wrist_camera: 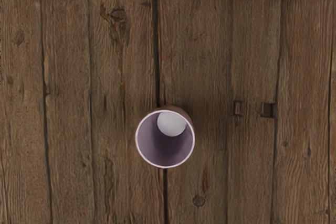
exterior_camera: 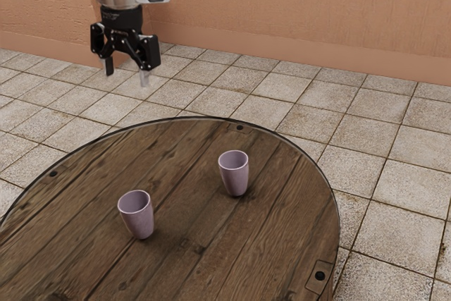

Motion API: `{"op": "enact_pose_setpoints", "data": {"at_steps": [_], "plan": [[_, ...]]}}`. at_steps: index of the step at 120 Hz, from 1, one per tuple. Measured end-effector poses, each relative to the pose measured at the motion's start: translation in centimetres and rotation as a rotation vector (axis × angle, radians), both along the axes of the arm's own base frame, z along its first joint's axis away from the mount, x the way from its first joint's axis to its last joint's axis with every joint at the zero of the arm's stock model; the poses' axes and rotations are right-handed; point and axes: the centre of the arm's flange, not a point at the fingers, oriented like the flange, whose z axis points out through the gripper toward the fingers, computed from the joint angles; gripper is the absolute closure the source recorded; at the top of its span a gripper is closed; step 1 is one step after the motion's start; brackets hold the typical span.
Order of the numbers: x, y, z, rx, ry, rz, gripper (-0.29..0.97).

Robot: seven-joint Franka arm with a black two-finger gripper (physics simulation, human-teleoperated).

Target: Place the left cup onto the right cup

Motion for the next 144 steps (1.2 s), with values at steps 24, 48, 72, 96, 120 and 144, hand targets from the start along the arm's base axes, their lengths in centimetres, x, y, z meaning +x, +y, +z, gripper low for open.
{"op": "enact_pose_setpoints", "data": {"at_steps": [24, 48, 72, 96, 120, 144], "plan": [[0.2, -0.1, -0.6, -0.006, -0.003, 0.006, 0.0], [-0.6, 0.1, -8.5, -0.004, 0.118, 0.012, 0.0], [-1.2, -0.7, -16.5, -0.02, 0.158, 0.0, 0.0], [-2.0, -0.9, -22.5, -0.026, 0.138, -0.006, 0.0], [-3.5, -0.6, -27.4, -0.031, 0.116, -0.004, 0.0], [-6.5, -0.8, -27.8, -0.041, 0.056, -0.013, 0.0]]}}
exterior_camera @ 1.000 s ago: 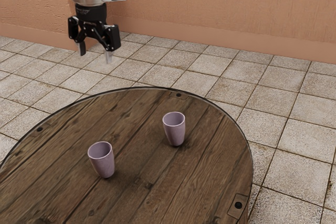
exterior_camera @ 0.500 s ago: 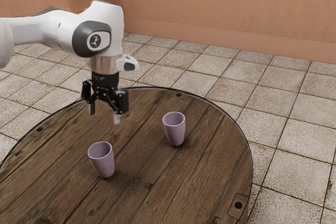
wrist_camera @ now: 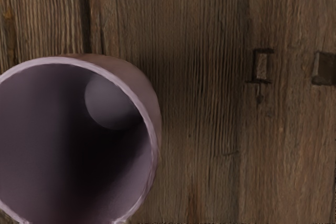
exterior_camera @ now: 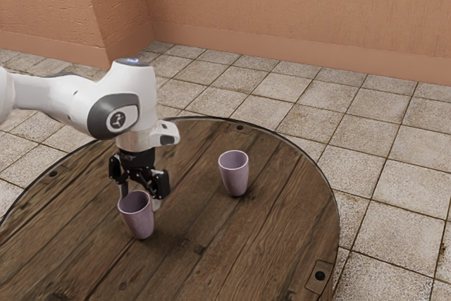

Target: Place the left cup onto the right cup

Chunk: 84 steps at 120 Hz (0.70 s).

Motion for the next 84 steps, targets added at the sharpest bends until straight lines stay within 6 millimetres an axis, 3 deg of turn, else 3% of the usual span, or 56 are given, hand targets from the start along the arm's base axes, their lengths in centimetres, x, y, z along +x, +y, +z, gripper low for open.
{"op": "enact_pose_setpoints", "data": {"at_steps": [52, 84], "plan": [[0.7, -0.6, -0.6, -0.017, -0.139, -0.008, 0.0], [0.5, -0.7, -3.6, -0.015, -0.127, -0.004, 0.0]]}}
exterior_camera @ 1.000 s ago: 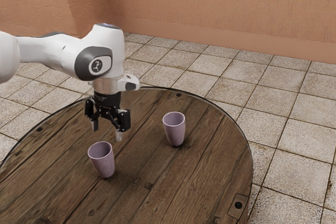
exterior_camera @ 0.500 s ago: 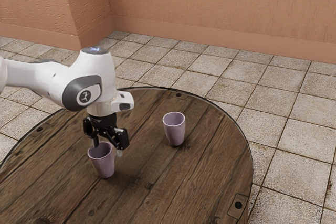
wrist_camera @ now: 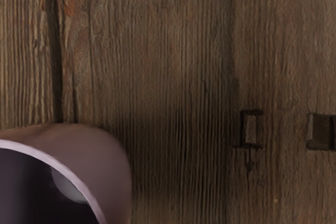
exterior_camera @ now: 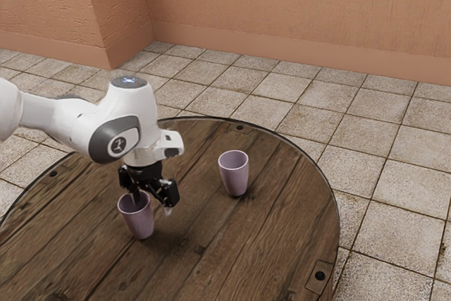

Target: Place the left cup onto the right cup

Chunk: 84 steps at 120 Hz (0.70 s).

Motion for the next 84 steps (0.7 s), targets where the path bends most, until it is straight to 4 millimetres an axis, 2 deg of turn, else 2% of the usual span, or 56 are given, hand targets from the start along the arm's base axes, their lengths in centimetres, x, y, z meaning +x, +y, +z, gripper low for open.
{"op": "enact_pose_setpoints", "data": {"at_steps": [58, 66, 84], "plan": [[0.3, 0.4, -2.9, 0.006, 0.029, 0.021, 0.0], [0.3, 0.6, -2.9, 0.006, 0.029, 0.027, 0.1], [0.5, 0.9, -2.7, 0.007, 0.021, 0.032, 0.45]]}}
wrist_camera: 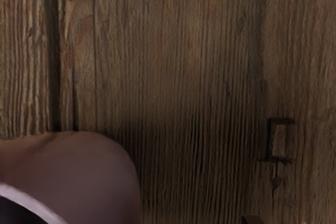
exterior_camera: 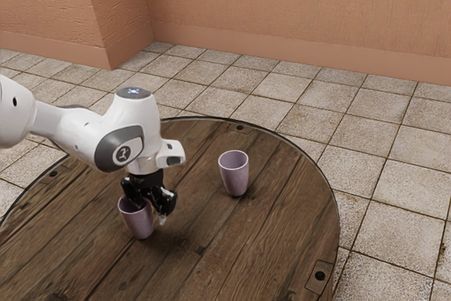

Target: Place the left cup onto the right cup

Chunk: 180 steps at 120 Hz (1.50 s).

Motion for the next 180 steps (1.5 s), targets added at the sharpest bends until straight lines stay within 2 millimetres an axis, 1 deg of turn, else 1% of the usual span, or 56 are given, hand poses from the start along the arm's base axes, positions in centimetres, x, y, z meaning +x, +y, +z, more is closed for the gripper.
{"op": "enact_pose_setpoints", "data": {"at_steps": [13, 26, 48, 58, 66, 72, 86, 101, 115, 124, 130, 138, 148, 165, 180], "plan": [[0.1, 0.4, 0.1, 0.001, -0.001, 0.007, 0.61], [0.1, 0.6, 0.1, 0.003, -0.001, 0.012, 0.69], [0.3, 0.7, 0.4, 0.007, -0.003, 0.008, 0.75], [0.6, 0.6, 0.9, 0.02, -0.014, -0.006, 0.76], [1.1, 0.6, 1.8, 0.031, -0.028, -0.016, 0.76], [1.8, 0.6, 2.8, 0.037, -0.042, -0.021, 0.76], [3.7, 0.7, 5.9, 0.053, -0.077, -0.028, 0.76], [5.6, 0.9, 9.5, 0.065, -0.11, -0.023, 0.76], [6.8, 1.4, 11.8, 0.071, -0.122, -0.011, 0.76], [7.7, 1.7, 12.6, 0.074, -0.12, -0.002, 0.76], [8.7, 1.6, 13.2, 0.075, -0.119, 0.002, 0.76], [9.9, 1.2, 13.6, 0.075, -0.111, 0.001, 0.76], [11.6, 0.7, 13.6, 0.077, -0.096, -0.001, 0.76], [14.5, -0.3, 12.7, 0.078, -0.071, -0.008, 0.76], [16.2, -0.7, 11.6, 0.077, -0.053, -0.009, 0.77]]}}
